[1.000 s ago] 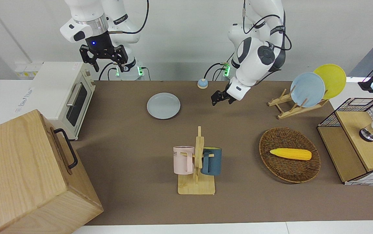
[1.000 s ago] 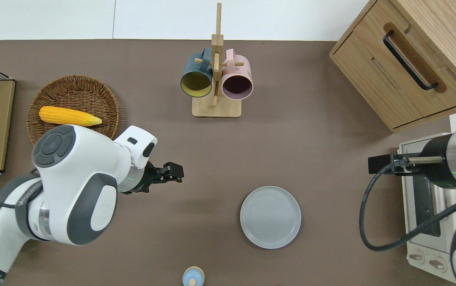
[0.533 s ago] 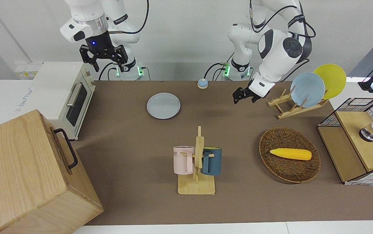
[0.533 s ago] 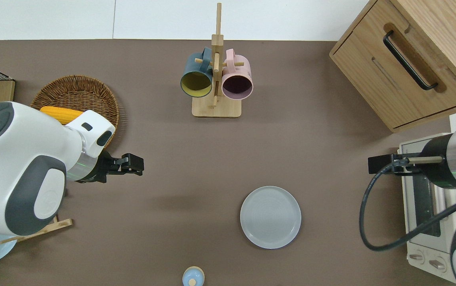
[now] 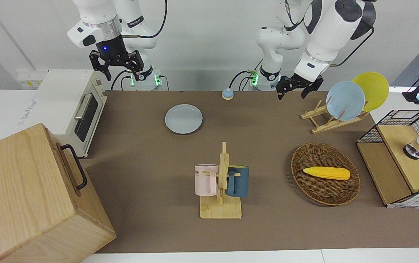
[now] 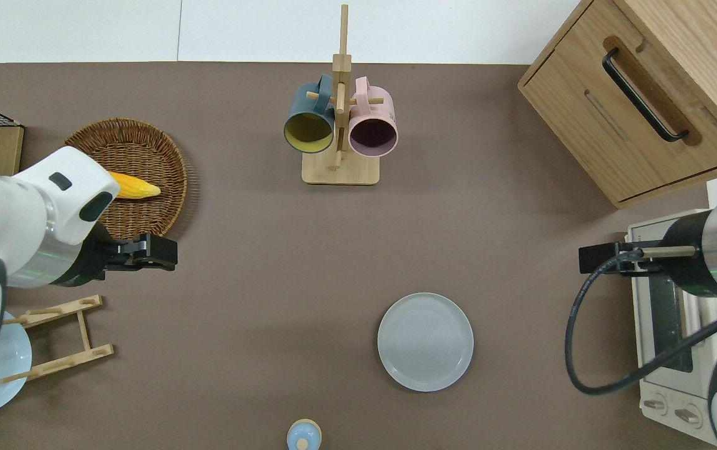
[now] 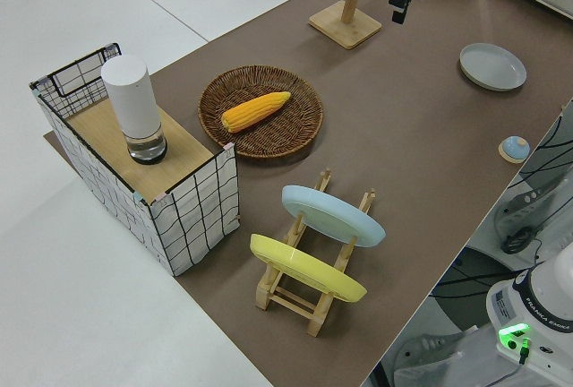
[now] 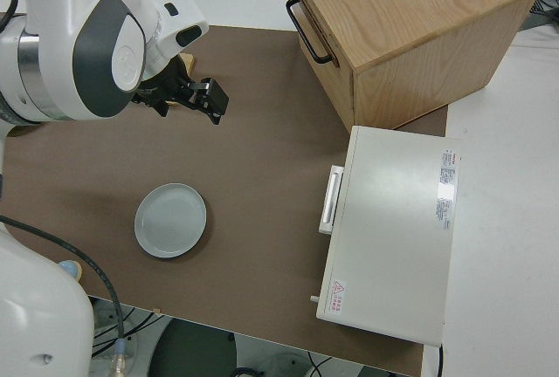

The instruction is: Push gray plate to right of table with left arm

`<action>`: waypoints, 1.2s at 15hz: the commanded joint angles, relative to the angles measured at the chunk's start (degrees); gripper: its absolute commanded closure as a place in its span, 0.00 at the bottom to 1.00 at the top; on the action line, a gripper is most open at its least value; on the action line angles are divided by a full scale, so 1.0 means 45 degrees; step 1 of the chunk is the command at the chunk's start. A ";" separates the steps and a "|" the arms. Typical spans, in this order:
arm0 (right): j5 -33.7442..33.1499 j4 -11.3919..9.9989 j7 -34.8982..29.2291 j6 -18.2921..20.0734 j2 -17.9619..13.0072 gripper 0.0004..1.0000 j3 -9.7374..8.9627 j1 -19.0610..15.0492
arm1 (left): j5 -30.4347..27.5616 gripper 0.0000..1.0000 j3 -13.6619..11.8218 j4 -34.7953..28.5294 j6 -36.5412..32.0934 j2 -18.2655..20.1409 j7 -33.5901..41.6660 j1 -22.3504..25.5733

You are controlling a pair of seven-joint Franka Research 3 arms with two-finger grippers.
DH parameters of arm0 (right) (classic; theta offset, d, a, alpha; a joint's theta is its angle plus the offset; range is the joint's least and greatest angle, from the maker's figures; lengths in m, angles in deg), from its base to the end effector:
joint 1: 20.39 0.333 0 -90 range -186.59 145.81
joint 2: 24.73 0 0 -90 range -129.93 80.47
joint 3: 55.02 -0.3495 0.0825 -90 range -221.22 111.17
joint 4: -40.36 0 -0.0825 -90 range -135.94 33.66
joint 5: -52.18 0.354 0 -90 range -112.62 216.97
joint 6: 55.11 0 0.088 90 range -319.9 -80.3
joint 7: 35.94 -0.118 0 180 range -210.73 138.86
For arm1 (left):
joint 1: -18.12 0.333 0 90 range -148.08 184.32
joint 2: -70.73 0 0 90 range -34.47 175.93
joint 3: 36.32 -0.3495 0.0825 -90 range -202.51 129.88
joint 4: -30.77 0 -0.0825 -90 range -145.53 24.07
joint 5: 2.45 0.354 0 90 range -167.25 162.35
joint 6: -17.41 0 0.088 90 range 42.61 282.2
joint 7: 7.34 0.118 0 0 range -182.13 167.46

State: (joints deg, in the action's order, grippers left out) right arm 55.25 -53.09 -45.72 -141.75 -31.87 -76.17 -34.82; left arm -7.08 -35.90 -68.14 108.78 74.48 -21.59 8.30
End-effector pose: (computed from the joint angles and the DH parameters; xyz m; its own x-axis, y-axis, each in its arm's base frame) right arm 0.4723 0.0764 0.6732 0.9986 -0.0530 -0.0040 -0.0530 -0.9986 -0.0081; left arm 0.4899 -0.0981 0.6143 0.9939 0.0717 -0.0838 0.0770 -0.9952 0.0612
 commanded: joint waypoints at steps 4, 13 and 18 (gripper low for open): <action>0.0274 -0.0346 -0.0130 -0.0003 -0.0348 0.00 -0.0184 -0.0309 | 0.0442 0.01 -0.1010 0.0593 -0.0480 0.0007 0.2133 0.0014; 0.0274 -0.0346 -0.0130 -0.0003 -0.0348 0.00 -0.0184 -0.0309 | 0.0951 0.01 -0.1148 0.0710 -0.0324 0.0300 0.2094 0.0014; 0.0274 -0.0346 -0.0130 -0.0003 -0.0348 0.00 -0.0184 -0.0309 | 0.0951 0.01 -0.1147 0.0710 -0.0324 0.0340 0.2075 0.0014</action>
State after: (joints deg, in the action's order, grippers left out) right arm 55.25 -53.09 -45.72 -141.75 -31.87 -76.17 -34.82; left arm -4.05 -40.72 -65.42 107.93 75.70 -12.67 8.69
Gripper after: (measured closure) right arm 0.004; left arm 0.004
